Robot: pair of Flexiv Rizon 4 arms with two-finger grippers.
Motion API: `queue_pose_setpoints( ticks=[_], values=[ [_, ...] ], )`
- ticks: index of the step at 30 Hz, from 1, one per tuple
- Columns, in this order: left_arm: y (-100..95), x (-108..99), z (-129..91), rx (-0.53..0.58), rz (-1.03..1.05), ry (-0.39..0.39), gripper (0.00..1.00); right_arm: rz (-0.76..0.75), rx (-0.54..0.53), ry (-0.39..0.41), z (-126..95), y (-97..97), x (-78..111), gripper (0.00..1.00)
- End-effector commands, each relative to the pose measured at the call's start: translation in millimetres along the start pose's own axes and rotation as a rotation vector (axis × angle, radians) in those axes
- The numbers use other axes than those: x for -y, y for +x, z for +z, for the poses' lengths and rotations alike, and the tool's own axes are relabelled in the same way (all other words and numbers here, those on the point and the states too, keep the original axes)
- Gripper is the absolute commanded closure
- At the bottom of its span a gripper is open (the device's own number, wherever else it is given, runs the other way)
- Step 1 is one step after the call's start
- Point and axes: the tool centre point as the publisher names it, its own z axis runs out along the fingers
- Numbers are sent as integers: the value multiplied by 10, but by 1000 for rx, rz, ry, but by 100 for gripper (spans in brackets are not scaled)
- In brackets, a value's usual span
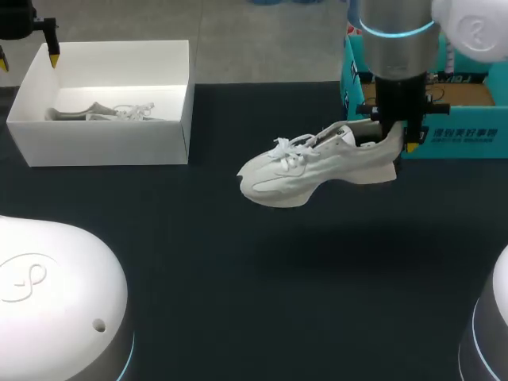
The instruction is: Take the shoe out of the shoebox, open the shoe tongue, remove and reinsert the insole, then place the shoe into the shoebox
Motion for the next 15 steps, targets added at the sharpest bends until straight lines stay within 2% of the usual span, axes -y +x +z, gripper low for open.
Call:
queue_pose_setpoints(
  ticks=[1,7,15],
  values=[
    [2,19,-3,-2,0,-4,0,20,-9,10,35,-11,209,100],
    [2,19,-3,-2,0,-4,0,44,-11,42,49,57,496,100],
    [2,19,-3,-2,0,-4,0,75,-4,78,85,139,711,100]
  ],
)
